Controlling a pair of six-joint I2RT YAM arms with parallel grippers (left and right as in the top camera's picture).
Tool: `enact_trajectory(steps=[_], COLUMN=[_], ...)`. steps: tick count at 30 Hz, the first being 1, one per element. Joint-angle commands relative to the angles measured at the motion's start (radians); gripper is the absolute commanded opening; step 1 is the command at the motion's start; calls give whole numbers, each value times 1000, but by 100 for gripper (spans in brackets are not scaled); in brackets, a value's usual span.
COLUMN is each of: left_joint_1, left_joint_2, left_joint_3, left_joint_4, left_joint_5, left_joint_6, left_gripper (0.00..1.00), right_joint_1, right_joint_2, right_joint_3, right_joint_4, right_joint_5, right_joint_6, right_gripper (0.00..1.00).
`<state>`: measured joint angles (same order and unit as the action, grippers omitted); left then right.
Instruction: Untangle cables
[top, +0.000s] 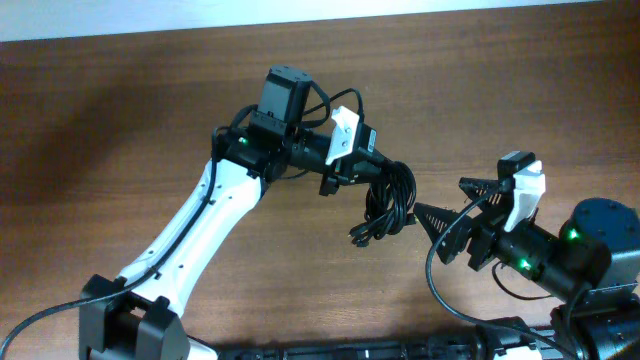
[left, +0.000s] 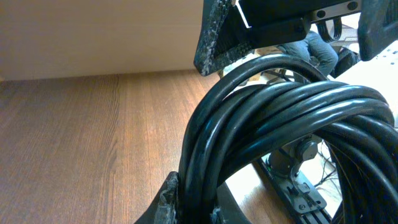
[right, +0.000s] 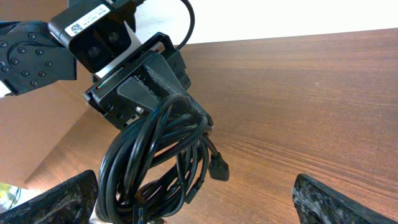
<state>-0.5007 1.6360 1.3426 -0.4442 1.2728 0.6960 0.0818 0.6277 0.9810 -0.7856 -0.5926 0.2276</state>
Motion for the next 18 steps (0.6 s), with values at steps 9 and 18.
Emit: enact_trajectory(steps=[9,18], left_joint_1=[-3,-20], left_joint_2=[-29,-30], left_joint_3=[26,26], left_joint_4=[2,6], left_joint_5=[41,40], left_joint_6=[8,8], left_gripper=[0,0], right_joint_1=[-4,-3], right_joint_2=[154,243], right_joint_3=[19,19], right_joint_4=[3,-40], right_joint_5=[1,-1], right_joint_6=[-9,-13], right_gripper=[99,99])
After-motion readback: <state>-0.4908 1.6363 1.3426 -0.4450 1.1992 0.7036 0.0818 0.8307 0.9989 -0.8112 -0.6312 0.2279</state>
